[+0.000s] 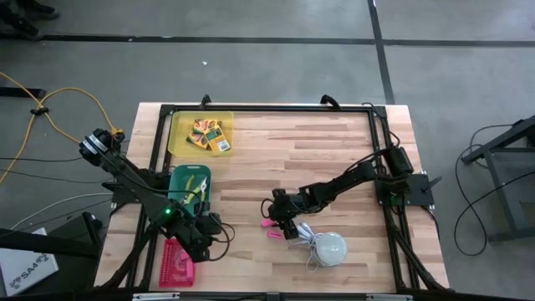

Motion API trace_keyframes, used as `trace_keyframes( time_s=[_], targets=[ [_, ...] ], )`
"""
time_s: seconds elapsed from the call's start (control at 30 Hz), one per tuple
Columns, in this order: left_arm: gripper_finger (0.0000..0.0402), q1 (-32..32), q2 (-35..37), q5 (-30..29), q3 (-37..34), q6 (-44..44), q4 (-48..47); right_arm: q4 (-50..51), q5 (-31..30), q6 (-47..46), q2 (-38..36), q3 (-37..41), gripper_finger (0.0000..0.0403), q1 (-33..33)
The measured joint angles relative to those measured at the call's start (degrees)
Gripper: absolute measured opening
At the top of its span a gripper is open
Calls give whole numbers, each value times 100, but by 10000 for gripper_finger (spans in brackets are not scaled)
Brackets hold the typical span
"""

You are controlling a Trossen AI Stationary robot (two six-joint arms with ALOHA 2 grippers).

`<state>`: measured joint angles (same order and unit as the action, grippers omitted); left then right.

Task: Pick & Place School Supplies
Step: Put the top pink eraser into the red basket

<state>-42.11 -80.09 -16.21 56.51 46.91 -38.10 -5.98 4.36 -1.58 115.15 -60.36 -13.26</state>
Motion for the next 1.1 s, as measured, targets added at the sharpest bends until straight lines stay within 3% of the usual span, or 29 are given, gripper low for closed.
trace_keyframes(
  time_s=[0.33, 0.67, 0.8, 1.1],
  targets=[
    [114, 0, 0, 24, 0, 1, 2, 38, -3, -7, -13, 9, 168, 0],
    [114, 0, 0, 22, 0, -1, 1, 40, -39, -24, -9, 13, 86, 9],
    [114, 0, 0, 22, 0, -9, 3, 63, -29, -22, -65, 14, 72, 9],
    [114, -2, -2, -214, 0, -1495, 482, 33, 243, -40, -507, 21, 71, 20]
  ],
)
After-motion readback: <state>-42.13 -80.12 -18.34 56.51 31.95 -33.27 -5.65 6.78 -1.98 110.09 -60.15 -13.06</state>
